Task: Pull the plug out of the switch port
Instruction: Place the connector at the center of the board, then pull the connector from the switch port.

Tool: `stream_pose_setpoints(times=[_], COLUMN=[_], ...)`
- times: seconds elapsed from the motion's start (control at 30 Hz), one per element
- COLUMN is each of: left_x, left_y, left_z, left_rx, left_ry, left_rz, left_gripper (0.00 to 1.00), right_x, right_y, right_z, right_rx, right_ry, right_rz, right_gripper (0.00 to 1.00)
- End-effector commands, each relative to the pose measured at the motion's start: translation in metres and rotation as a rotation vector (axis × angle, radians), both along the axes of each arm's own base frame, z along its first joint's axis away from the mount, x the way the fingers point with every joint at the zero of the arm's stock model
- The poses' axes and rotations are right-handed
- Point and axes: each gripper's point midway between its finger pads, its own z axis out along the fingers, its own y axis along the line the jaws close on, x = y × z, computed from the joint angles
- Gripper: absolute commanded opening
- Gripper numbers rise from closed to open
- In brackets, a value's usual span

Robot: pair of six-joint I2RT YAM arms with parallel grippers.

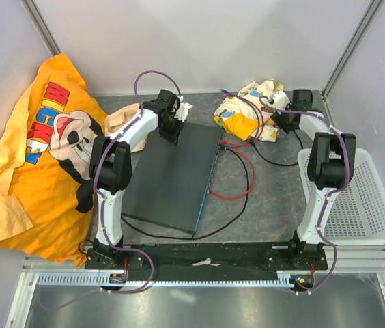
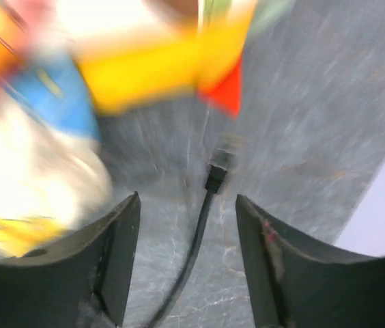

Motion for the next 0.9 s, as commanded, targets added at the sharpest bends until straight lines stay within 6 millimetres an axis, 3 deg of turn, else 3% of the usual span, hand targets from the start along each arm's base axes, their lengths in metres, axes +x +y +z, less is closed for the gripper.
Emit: stream_pose_setpoints(times=[0.0, 0.03, 0.1, 0.13, 0.23, 0.27, 0.3, 0.33, 0.37, 0.4, 0.53, 0.63, 0.73, 0.87], left_x=[-0.063, -0.063, -0.062, -0.06, -0.058, -0.057, -0.058, -0.058, -0.058, -0.059, -0.073, -0.082, -0.089, -0.095], left_y=[-0.011, -0.013, -0.015, -0.016, -0.026, -0.029, -0.03, -0.03, -0.033, -0.034, -0.038, -0.035, -0.023, -0.021], left_z=[-0.074, -0.071, -0.065, -0.059, -0.044, -0.034, -0.03, -0.023, -0.009, -0.002, 0.017, 0.013, -0.011, -0.017], left_rx=[-0.018, -0.025, -0.043, -0.058, -0.123, -0.152, -0.159, -0.165, -0.191, -0.21, -0.281, -0.276, -0.207, -0.224], left_ry=[0.29, 0.288, 0.283, 0.274, 0.261, 0.254, 0.251, 0.246, 0.229, 0.227, 0.211, 0.216, 0.278, 0.365], left_rz=[-0.073, -0.077, -0.076, -0.076, -0.093, -0.103, -0.108, -0.106, -0.112, -0.113, -0.182, -0.208, -0.147, -0.066], left_gripper=[0.02, 0.02, 0.01, 0.01, 0.02, 0.01, 0.01, 0.02, 0.02, 0.02, 0.02, 0.02, 0.01, 0.02], right_x=[0.044, 0.039, 0.022, 0.012, -0.023, -0.04, -0.049, -0.053, -0.058, -0.058, -0.055, -0.057, -0.059, -0.055], right_y=[0.066, 0.087, 0.135, 0.169, 0.233, 0.246, 0.263, 0.273, 0.283, 0.287, 0.287, 0.285, 0.287, 0.284], right_z=[0.161, 0.172, 0.172, 0.167, 0.147, 0.136, 0.142, 0.123, 0.124, 0.125, 0.094, 0.071, 0.061, 0.068], right_rx=[0.207, 0.284, 0.444, 0.524, 0.737, 0.785, 0.829, 0.867, 0.937, 0.982, 1.02, 1.082, 1.131, 1.135], right_ry=[-0.386, -0.379, -0.284, -0.22, 0.024, 0.127, 0.174, 0.265, 0.32, 0.351, 0.445, 0.53, 0.587, 0.561], right_rz=[0.031, 0.05, 0.093, 0.159, 0.281, 0.301, 0.349, 0.318, 0.316, 0.311, 0.268, 0.218, 0.189, 0.188], right_gripper=[0.68, 0.7, 0.7, 0.7, 0.69, 0.69, 0.69, 0.69, 0.69, 0.69, 0.67, 0.6, 0.56, 0.56])
